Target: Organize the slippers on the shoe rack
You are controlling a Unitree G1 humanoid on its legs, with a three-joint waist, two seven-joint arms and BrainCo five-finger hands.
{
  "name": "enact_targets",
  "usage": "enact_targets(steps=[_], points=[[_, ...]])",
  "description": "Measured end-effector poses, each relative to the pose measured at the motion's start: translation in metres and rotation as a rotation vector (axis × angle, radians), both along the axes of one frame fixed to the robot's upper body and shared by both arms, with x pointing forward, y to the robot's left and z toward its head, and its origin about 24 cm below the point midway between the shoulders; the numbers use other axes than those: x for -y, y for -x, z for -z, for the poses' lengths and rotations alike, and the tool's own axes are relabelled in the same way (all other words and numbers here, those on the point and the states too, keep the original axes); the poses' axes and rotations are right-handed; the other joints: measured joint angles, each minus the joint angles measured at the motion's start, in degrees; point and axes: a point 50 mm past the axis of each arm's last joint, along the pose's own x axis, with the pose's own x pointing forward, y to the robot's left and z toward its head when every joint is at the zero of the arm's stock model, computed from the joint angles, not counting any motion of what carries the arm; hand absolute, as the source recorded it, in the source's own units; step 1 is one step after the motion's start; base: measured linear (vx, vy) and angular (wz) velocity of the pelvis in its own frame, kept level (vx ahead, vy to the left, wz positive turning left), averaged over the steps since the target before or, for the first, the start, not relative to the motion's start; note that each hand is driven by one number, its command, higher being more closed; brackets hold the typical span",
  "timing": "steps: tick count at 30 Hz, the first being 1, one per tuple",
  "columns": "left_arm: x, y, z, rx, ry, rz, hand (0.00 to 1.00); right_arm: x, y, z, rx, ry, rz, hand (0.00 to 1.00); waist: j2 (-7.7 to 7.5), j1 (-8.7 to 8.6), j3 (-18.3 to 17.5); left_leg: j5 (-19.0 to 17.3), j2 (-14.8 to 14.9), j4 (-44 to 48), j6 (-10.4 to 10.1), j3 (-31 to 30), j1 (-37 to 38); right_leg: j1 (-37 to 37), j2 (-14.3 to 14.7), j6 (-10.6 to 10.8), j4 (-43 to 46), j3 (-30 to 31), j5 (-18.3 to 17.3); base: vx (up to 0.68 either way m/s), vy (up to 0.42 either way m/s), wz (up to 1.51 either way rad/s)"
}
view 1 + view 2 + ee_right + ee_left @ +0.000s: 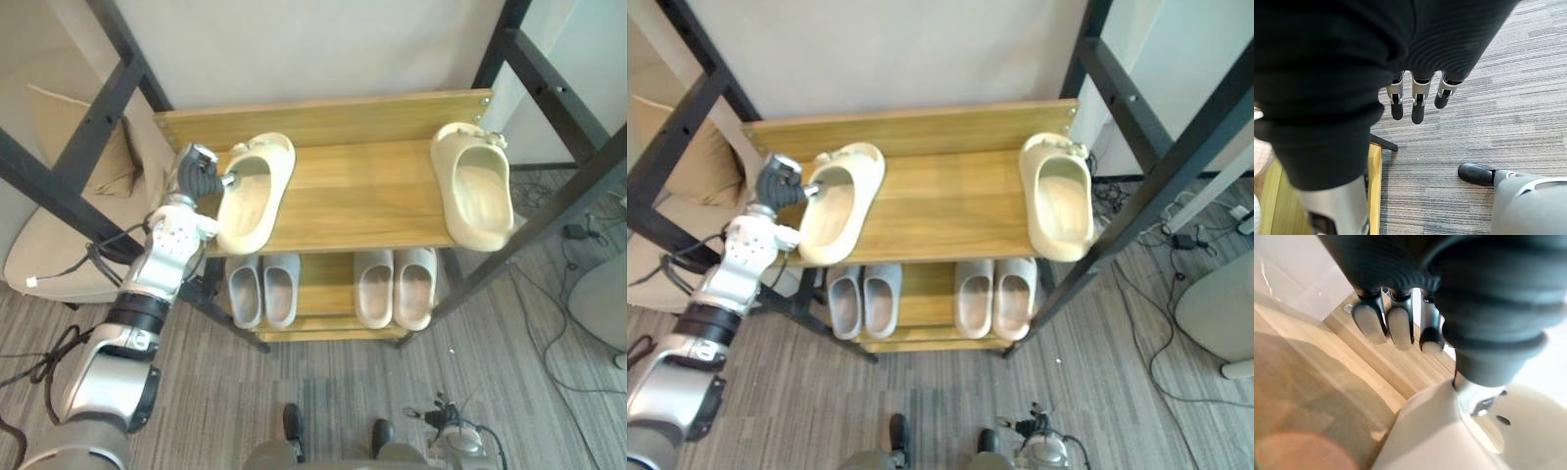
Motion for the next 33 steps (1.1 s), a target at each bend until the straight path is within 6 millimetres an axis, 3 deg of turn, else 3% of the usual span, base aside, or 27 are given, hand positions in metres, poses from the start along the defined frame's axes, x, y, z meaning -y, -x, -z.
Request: enact_targets(steps=[8, 31, 32, 33], points=[[0.004, -0.001, 0.006, -0.029, 0.01, 0.021, 1.0, 0.0, 0.001, 0.0, -0.001, -0.001, 0.0, 0.0, 0.72, -0.09, -0.39, 0.06, -0.12, -0.01, 0.08, 0.03, 0.0, 0.01, -0.14, 0.03, -0.08, -0.02, 0.18, 0.0, 0.0, 0.0], [0.024, -0.003, 0.008, -0.032, 0.056, 0.073, 1.0, -0.002, 0.003, 0.001, -0.01, -0.008, 0.006, 0.0, 0.75, -0.95, -0.36, 0.36, -0.66, 0.0, 0.51, 0.0, -0.03, -0.04, -0.69, 0.35, 0.02, 0.03, 0.53, 0.0, 0.0, 0.0], [0.025, -0.003, 0.008, -0.032, 0.057, 0.074, 0.0, -0.002, 0.003, 0.002, -0.01, -0.008, 0.007, 0.0, 0.75, -0.95, -0.37, 0.36, -0.67, 0.0, 0.51, 0.02, -0.03, -0.05, -0.69, 0.35, 0.02, 0.04, 0.54, 0.0, 0.0, 0.0], [0.025, -0.003, 0.008, -0.031, 0.057, 0.075, 0.0, -0.002, 0.003, 0.002, -0.01, -0.008, 0.007, 0.0, 0.75, -0.95, -0.37, 0.36, -0.67, 0.01, 0.51, 0.03, -0.03, -0.05, -0.69, 0.35, 0.03, 0.06, 0.54, 0.0, 0.0, 0.0]])
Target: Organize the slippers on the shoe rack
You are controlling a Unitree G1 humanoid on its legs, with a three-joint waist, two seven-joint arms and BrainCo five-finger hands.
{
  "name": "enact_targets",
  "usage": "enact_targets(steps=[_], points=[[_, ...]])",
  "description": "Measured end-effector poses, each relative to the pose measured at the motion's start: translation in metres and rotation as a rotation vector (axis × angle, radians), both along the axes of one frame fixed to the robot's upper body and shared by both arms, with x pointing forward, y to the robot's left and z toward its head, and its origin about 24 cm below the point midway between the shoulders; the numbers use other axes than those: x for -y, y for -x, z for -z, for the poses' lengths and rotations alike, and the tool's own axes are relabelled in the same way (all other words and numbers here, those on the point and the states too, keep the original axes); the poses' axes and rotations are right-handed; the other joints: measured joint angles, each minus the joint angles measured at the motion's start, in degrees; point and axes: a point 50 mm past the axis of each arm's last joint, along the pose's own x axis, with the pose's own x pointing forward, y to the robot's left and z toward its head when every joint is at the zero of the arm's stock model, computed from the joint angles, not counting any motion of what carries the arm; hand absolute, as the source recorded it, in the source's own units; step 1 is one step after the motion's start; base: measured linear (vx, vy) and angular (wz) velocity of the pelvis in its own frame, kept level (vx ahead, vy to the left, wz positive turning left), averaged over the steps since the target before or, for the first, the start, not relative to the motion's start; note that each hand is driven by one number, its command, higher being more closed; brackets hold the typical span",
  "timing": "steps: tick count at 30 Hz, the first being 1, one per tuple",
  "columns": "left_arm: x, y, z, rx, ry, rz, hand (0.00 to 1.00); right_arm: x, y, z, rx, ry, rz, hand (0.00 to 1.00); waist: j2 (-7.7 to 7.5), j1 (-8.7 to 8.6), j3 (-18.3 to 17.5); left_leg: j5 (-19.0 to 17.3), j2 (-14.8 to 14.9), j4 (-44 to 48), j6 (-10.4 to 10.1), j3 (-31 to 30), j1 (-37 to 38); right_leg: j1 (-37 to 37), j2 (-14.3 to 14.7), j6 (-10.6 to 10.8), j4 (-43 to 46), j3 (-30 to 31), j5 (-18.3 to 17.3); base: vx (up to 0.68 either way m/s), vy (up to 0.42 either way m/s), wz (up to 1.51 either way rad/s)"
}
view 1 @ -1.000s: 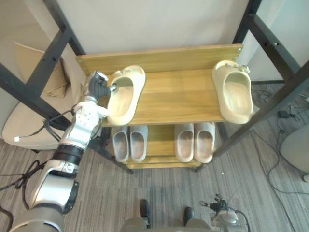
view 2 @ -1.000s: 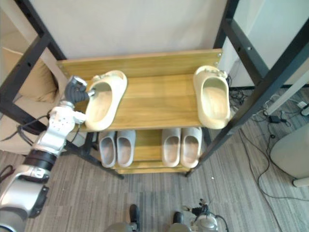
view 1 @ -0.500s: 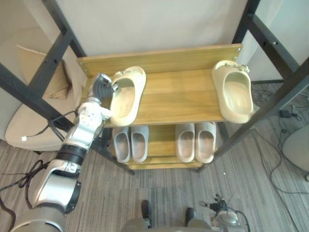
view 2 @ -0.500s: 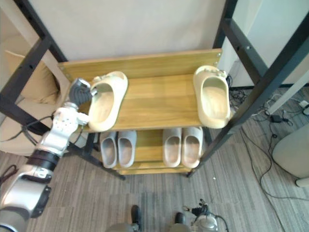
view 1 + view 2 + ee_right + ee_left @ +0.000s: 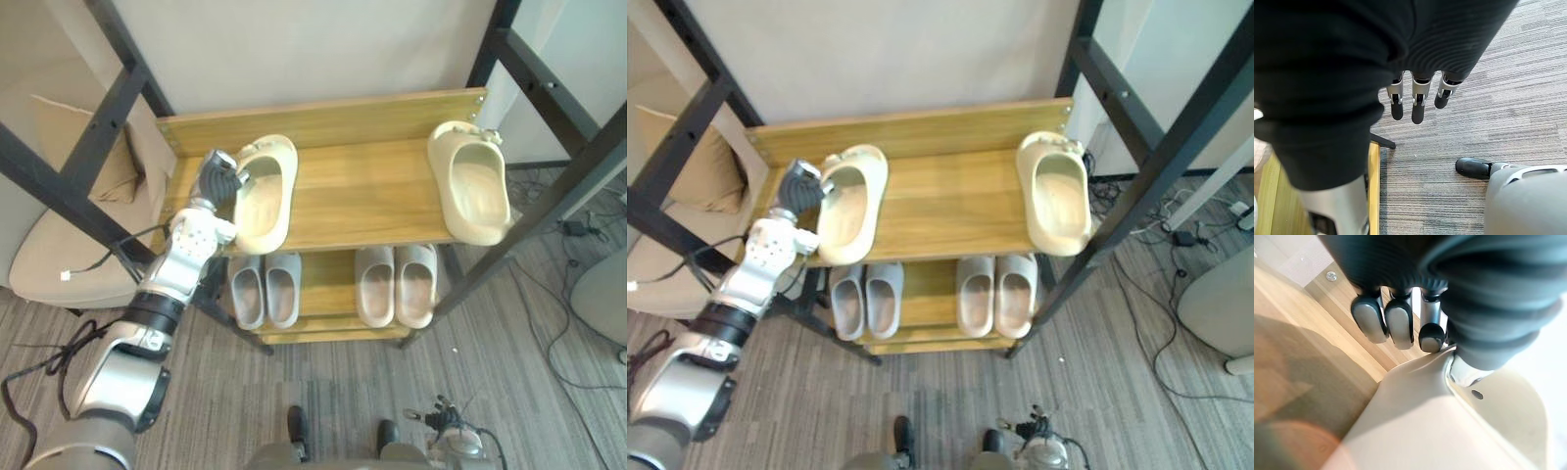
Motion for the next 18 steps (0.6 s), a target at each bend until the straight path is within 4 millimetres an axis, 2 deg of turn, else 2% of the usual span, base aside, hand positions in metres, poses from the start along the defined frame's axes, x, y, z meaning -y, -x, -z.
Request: enact_targets(steps=[8, 18], points=[[0.013, -0.002, -0.017, 0.069, 0.005, 0.029, 0.0, 0.0, 0.001, 0.0, -0.002, 0.0, 0.001, 0.0, 0.05, -0.94, 0.03, 0.0, 0.05, 0.0, 0.0, 0.29, 0.01, -0.08, 0.06, 0.01, -0.11, 0.31, 0.03, 0.0, 0.0, -0.01], [0.012, 0.005, -0.037, 0.18, 0.077, -0.006, 0.0, 0.0, 0.0, 0.0, -0.001, 0.0, -0.003, 0.0, 0.06, -0.81, 0.04, -0.01, 0.04, -0.01, 0.01, -0.03, 0.04, 0.65, 0.15, -0.09, -1.16, -0.23, 0.44, 0.0, 0.0, 0.01]])
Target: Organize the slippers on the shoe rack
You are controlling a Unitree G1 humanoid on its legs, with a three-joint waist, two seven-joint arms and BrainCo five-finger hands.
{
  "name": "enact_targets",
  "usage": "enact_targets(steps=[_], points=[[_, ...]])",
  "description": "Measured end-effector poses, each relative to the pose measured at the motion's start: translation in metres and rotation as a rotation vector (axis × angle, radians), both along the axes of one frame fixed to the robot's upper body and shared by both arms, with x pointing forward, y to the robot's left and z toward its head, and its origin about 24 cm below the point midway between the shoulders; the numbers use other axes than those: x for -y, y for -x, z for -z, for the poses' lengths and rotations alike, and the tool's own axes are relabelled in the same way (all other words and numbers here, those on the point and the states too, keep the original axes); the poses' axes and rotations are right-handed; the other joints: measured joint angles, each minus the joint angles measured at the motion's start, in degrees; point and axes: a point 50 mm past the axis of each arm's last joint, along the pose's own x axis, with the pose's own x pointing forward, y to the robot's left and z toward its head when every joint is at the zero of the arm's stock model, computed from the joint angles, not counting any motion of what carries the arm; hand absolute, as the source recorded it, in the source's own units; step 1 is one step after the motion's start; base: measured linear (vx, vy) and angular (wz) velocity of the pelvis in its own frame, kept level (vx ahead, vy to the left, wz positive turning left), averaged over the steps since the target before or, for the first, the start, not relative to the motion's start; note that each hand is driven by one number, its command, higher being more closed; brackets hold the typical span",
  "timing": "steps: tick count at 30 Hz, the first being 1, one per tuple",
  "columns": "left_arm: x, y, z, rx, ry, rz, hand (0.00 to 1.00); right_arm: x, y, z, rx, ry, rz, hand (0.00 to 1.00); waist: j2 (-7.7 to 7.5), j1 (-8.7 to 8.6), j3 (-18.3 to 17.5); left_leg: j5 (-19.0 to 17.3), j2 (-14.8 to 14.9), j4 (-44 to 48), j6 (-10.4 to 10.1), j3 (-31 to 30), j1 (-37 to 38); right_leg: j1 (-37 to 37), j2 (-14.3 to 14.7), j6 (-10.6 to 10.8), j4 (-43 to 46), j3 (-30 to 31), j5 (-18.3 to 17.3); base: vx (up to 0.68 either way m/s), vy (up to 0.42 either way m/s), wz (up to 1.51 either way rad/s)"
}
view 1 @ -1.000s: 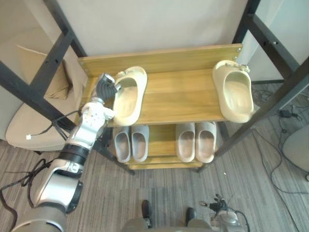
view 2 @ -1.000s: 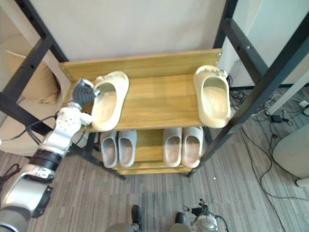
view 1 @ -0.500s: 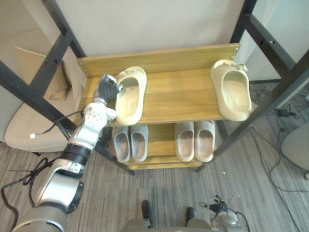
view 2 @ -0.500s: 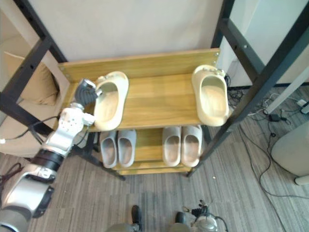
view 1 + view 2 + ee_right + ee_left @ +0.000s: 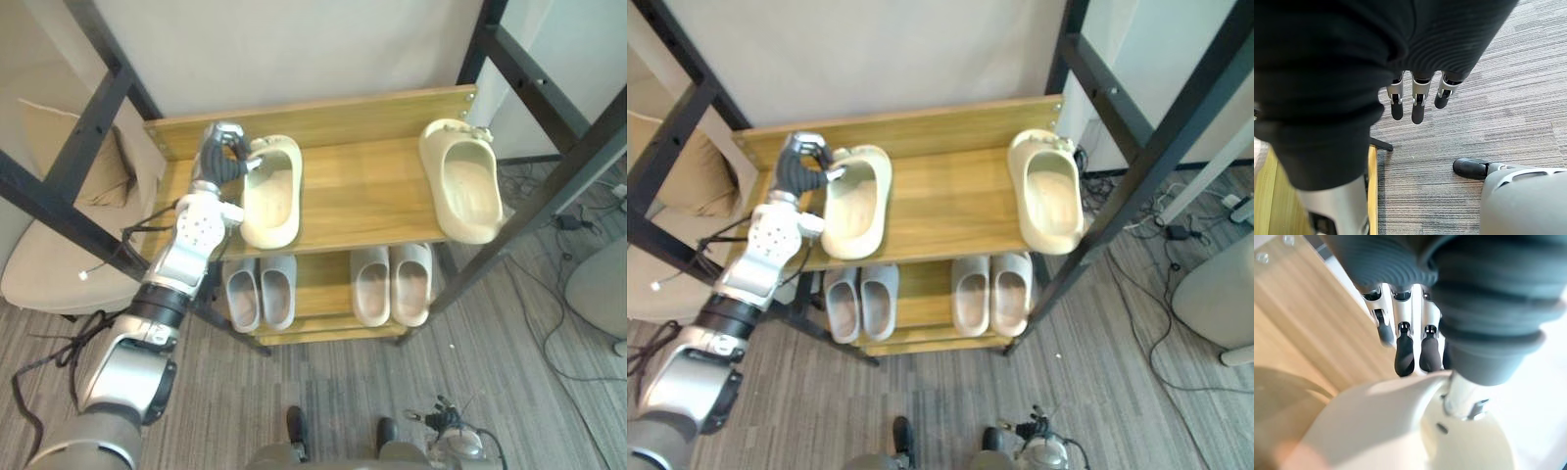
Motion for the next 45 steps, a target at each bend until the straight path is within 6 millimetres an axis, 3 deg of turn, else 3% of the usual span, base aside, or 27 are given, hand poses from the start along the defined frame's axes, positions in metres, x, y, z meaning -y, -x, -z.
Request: enact_targets(steps=[7, 21, 27, 30, 39, 45], points=[[-0.017, 0.017, 0.0, 0.062, 0.071, -0.054, 0.0, -0.002, -0.002, 0.0, -0.001, 0.004, -0.028, 0.0, -0.01, 0.64, 0.01, -0.01, 0.03, -0.01, 0.0, -0.3, 0.32, 0.71, 0.11, -0.06, -0.4, -0.28, -0.04, 0.0, -0.001, 0.01], [-0.026, 0.034, 0.017, 0.054, 0.133, -0.08, 0.0, -0.004, -0.002, 0.0, -0.006, -0.002, -0.049, 0.0, -0.57, 2.39, 0.25, -0.18, 0.07, -0.32, -0.15, -0.75, 1.03, 1.75, 0.17, -0.27, -0.63, -0.69, -0.23, 0.0, -0.001, 0.01], [-0.023, 0.033, 0.017, 0.048, 0.125, -0.065, 0.0, -0.005, -0.002, 0.0, -0.007, -0.003, -0.054, 0.0, -0.79, 2.35, 0.35, -0.18, 0.03, -0.31, -0.15, -0.98, 1.03, 1.87, 0.14, -0.26, -0.63, -0.94, -0.23, 0.0, -0.001, 0.01], [-0.013, 0.03, 0.014, 0.048, 0.104, -0.025, 0.0, -0.005, -0.001, 0.001, -0.009, -0.003, -0.054, 0.0, -0.94, 2.22, 0.41, -0.17, 0.0, -0.31, -0.14, -1.51, 1.02, 2.1, 0.14, -0.25, -0.63, -1.49, -0.28, -0.01, -0.004, 0.07], [0.007, 0.012, -0.008, 0.074, 0.064, 0.028, 0.0, -0.005, -0.002, 0.0, -0.008, -0.003, -0.055, 0.0, -1.06, 1.73, 0.45, -0.16, 0.01, -0.02, -0.15, -1.25, 0.21, 1.1, 0.15, -0.23, -0.62, -1.19, -0.25, 0.0, 0.0, 0.0], [0.004, 0.003, -0.007, 0.043, 0.049, 0.009, 0.0, -0.005, -0.005, 0.0, -0.001, -0.003, -0.056, 0.0, -1.07, 0.57, 0.44, -0.16, -0.01, 0.02, -0.15, -0.22, 0.18, 0.49, 0.1, -0.25, -0.57, -0.1, -0.22, 0.01, -0.001, -0.09]])
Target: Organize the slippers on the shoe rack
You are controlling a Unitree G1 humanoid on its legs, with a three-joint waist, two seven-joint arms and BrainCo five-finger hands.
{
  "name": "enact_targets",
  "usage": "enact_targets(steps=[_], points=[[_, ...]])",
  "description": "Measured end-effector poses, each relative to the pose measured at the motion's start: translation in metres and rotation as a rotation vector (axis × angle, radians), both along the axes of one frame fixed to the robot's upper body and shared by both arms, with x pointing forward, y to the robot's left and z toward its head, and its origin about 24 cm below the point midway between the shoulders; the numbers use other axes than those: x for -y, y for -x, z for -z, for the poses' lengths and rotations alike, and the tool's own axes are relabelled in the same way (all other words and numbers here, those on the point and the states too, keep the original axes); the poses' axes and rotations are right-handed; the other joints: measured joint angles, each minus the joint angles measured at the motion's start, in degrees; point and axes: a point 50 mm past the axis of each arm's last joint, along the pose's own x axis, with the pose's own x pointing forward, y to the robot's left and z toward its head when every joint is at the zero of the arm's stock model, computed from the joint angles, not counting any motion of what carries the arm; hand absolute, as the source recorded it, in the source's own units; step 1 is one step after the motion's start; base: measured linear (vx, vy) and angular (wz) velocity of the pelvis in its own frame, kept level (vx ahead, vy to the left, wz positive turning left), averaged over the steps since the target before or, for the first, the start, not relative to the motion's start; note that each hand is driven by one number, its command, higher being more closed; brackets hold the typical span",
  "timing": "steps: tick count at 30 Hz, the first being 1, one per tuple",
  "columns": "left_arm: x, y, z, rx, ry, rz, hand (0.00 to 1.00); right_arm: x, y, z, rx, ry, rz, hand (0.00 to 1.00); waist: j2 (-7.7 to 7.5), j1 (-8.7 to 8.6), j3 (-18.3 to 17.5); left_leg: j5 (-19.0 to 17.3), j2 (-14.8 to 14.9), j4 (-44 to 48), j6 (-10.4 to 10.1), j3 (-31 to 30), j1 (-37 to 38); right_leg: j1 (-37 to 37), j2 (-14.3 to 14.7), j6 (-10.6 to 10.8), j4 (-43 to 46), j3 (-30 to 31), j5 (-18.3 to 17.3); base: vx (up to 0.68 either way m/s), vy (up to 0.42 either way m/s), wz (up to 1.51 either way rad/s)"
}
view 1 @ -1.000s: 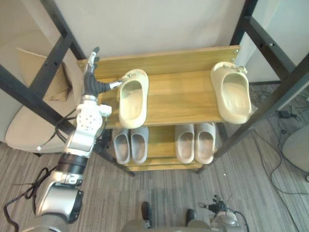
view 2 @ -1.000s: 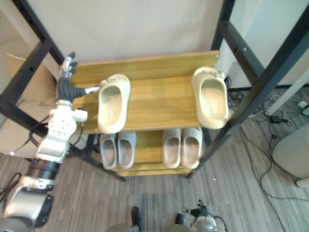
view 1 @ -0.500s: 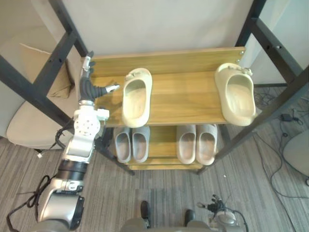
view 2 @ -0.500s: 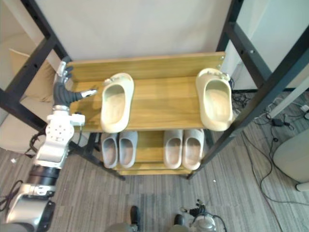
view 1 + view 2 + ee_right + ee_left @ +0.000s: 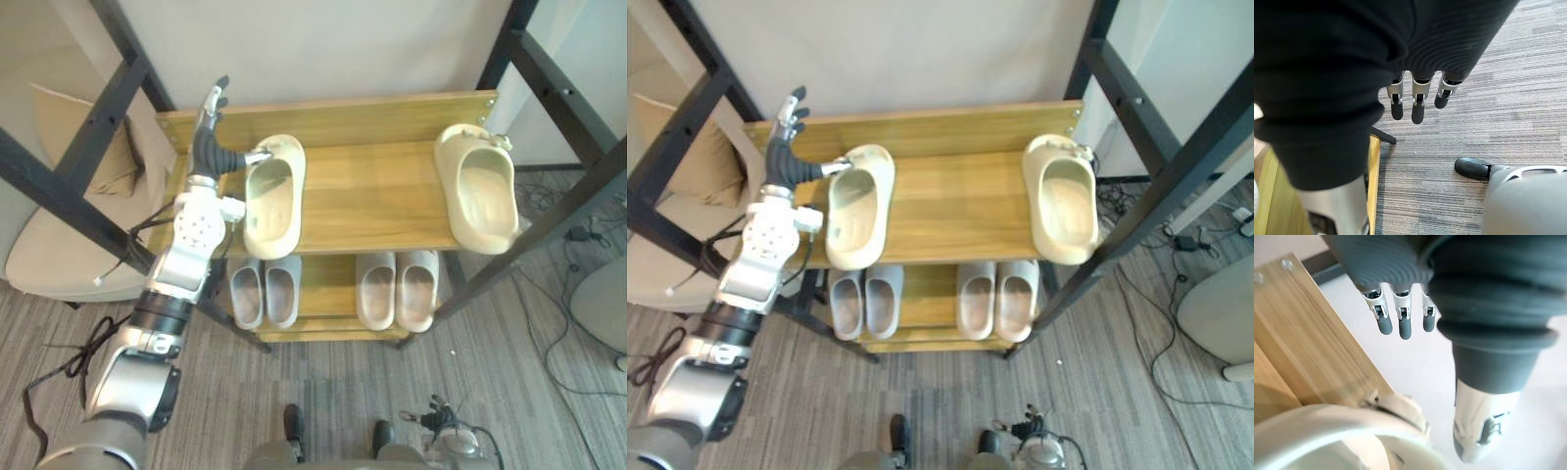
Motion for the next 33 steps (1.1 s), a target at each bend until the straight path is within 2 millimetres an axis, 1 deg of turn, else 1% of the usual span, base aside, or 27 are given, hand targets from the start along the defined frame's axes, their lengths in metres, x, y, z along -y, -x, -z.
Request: enact_targets(steps=[6, 14, 25, 28, 30, 33], points=[[-0.005, -0.006, -0.01, 0.001, -0.072, -0.024, 0.0, 0.001, 0.001, 0.0, -0.002, 0.0, 0.005, 0.0, 0.03, -0.79, 0.01, -0.01, 0.04, -0.01, 0.0, 0.21, 0.0, -0.14, 0.0, -0.02, 0.0, 0.15, 0.02, 0.0, 0.0, 0.0], [-0.006, -0.007, -0.009, -0.002, -0.089, -0.039, 0.0, 0.002, 0.004, 0.001, -0.006, 0.001, 0.018, 0.0, 0.11, -0.9, 0.04, -0.3, 0.19, -0.02, -0.39, 0.33, 0.01, -0.2, 0.09, 0.01, -0.07, 0.27, 0.04, 0.0, 0.0, 0.0], [-0.008, -0.008, -0.009, -0.002, -0.096, -0.051, 0.0, 0.003, 0.0, -0.001, 0.004, 0.002, 0.022, 0.0, 0.37, -0.89, 0.02, -0.31, 0.18, -0.01, -0.41, 0.24, 0.02, -0.07, 0.12, 0.01, -0.14, 0.16, 0.04, 0.0, 0.0, 0.0], [-0.006, -0.005, -0.01, 0.011, -0.096, -0.041, 0.0, 0.003, 0.0, -0.001, 0.004, 0.002, 0.021, 0.0, 0.52, -0.82, 0.11, -0.31, 0.15, -0.01, -0.4, 0.15, 0.02, -0.02, 0.1, 0.0, -0.14, 0.09, 0.04, 0.0, 0.0, 0.0], [-0.004, 0.001, -0.007, 0.02, -0.095, -0.024, 0.0, 0.003, 0.0, -0.001, 0.004, 0.002, 0.02, 0.0, 0.72, -0.77, 0.19, -0.31, 0.12, -0.01, -0.4, 0.14, 0.02, -0.01, 0.09, 0.0, -0.14, 0.08, 0.03, 0.0, 0.0, 0.0], [-0.004, 0.003, 0.001, 0.005, -0.092, -0.02, 0.0, 0.004, 0.0, -0.001, 0.004, 0.004, 0.019, 0.0, 0.82, -0.72, 0.14, -0.3, 0.13, -0.01, -0.4, 0.09, 0.03, 0.02, 0.1, -0.01, -0.15, 0.04, 0.03, 0.0, 0.0, 0.0]])
